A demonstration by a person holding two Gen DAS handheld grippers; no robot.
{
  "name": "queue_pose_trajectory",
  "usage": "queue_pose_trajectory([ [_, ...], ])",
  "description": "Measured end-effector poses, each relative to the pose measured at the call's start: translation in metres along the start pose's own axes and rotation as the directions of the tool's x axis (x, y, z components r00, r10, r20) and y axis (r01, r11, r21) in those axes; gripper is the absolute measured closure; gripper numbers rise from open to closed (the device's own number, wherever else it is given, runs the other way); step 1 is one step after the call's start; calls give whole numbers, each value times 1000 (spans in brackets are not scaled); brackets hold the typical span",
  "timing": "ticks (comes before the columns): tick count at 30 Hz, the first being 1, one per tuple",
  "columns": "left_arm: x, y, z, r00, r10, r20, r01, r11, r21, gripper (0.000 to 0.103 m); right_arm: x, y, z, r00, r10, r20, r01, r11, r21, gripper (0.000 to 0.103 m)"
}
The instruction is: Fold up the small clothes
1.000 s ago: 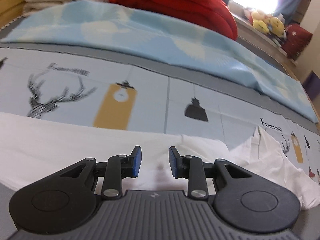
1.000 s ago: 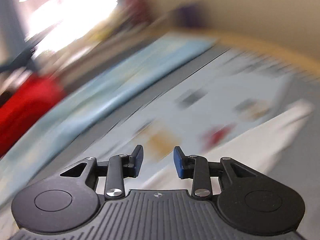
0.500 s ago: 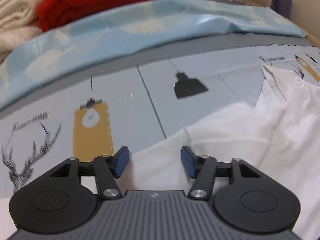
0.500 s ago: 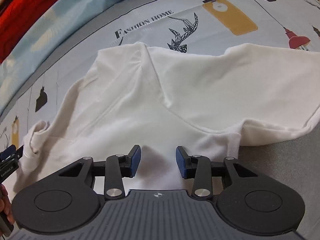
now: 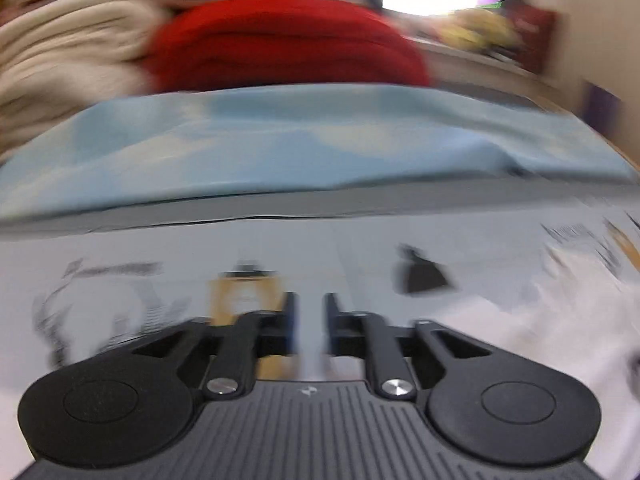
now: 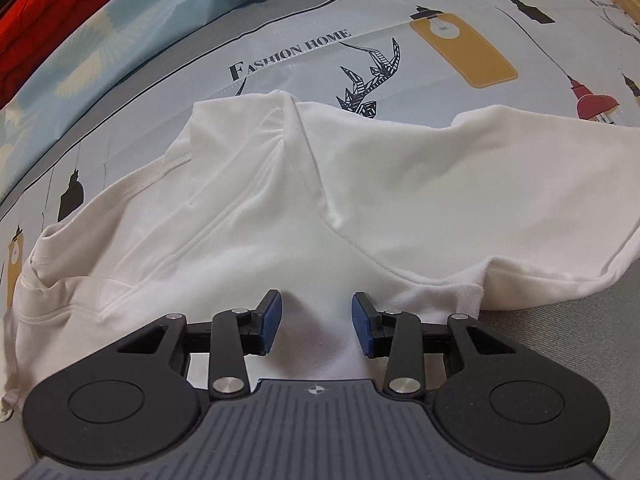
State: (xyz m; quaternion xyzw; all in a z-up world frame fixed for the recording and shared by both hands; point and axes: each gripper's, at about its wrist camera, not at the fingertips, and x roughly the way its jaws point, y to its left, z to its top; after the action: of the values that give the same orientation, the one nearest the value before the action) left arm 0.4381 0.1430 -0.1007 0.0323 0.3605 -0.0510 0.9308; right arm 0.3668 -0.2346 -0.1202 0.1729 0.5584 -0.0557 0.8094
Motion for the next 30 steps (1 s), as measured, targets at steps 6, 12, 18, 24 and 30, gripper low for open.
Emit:
queue_pose_trajectory([
  [6, 39, 2, -30, 987, 41, -158, -46, 998, -30, 55, -4, 1, -4, 1000, -9, 8, 9, 1000, -2, 62],
  [12, 31, 44, -22, 992, 33, -119, -61, 969, -240, 56, -1, 1, -2, 1000, -8, 3, 8, 1000, -13, 61],
  [18, 28, 16, -32, 980, -20, -198, 34, 997, 72, 52, 2, 5, 0, 1000, -10, 5, 10, 1000, -29, 57],
  [24, 28, 8, -36, 978, -75, -196, 103, 985, 138, 98, 3, 6, -1, 1000, -15, 9, 16, 999, -29, 57],
  [30, 19, 12, -32, 992, 24, -120, -6, 989, 147, 101, 3, 7, -1, 1000, -25, 11, 25, 999, -34, 57],
])
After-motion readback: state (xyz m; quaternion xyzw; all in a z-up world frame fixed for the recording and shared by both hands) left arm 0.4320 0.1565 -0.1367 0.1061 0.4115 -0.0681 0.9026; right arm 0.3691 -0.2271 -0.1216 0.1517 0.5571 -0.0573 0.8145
